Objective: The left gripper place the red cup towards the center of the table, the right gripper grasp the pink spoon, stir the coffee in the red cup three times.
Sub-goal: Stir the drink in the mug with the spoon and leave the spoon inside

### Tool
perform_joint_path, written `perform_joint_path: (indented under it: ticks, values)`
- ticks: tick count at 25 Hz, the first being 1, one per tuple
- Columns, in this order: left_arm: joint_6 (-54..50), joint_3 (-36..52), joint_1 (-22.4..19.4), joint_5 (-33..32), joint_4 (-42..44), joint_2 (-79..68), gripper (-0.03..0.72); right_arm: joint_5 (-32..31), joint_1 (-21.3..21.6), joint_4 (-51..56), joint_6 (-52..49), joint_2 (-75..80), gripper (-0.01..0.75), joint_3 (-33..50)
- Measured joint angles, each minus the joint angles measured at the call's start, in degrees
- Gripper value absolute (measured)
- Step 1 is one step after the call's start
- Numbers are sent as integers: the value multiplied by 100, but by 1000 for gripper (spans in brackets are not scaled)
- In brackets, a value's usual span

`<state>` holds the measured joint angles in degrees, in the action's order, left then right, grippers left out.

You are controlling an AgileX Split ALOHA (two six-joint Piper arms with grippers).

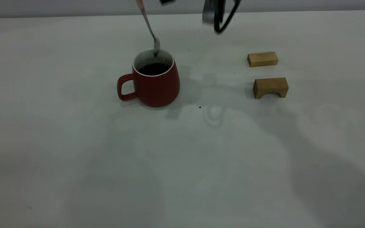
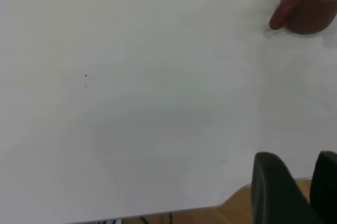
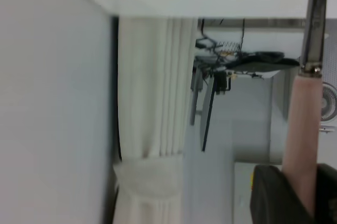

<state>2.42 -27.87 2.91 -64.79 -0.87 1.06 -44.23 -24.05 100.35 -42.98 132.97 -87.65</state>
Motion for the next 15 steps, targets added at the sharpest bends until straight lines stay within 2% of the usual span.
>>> perform_joint_path:
  ticks: [10,15]
  values:
    - [6,0,0,0,0,0,243,-79,0,57,-223,638,146,-72]
    - [6,0,0,0,0,0,243,-270,0,57,-259,915,146,-524]
